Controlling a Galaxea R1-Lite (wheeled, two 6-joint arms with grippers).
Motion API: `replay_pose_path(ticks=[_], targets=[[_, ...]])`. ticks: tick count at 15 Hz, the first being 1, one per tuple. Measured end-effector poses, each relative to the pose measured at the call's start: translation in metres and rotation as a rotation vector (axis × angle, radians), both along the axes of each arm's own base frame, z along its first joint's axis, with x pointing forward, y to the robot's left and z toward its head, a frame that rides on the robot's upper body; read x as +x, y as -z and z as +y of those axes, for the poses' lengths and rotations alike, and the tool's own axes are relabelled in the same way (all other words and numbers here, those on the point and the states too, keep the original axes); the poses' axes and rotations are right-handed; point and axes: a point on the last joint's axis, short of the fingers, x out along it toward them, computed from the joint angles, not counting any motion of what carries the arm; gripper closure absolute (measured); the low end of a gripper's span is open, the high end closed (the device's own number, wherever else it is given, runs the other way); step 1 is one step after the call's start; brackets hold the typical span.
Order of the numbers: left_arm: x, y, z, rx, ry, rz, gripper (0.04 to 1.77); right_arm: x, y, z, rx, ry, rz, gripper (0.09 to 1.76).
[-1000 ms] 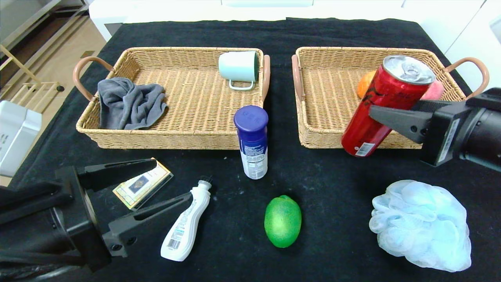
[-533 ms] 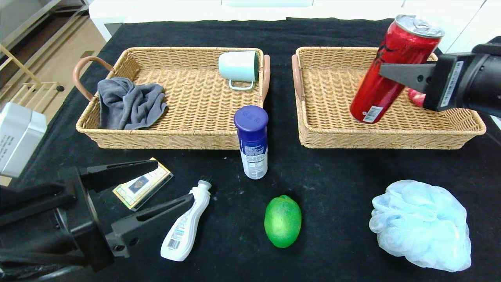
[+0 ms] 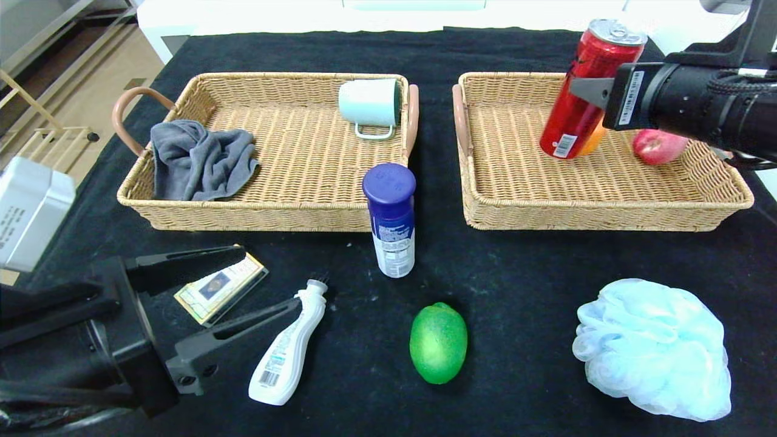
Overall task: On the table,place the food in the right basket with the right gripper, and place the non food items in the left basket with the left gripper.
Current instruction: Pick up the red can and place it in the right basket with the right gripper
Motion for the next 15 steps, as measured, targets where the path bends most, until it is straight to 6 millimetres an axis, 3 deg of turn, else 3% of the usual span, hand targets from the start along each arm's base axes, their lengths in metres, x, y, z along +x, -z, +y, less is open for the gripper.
replay_pose_path(ticks=[9,15], targets=[[-0.002,-0.002,0.001,0.002,-0.004,-0.021,0.09,0.07,0.016,0.01,0.023,0.056,-0.026,0.9],[-0.002,-0.002,0.001,0.009,-0.002,-0.026,0.09,0.086,0.03,0.009,0.011,0.077,0.006,0.9]])
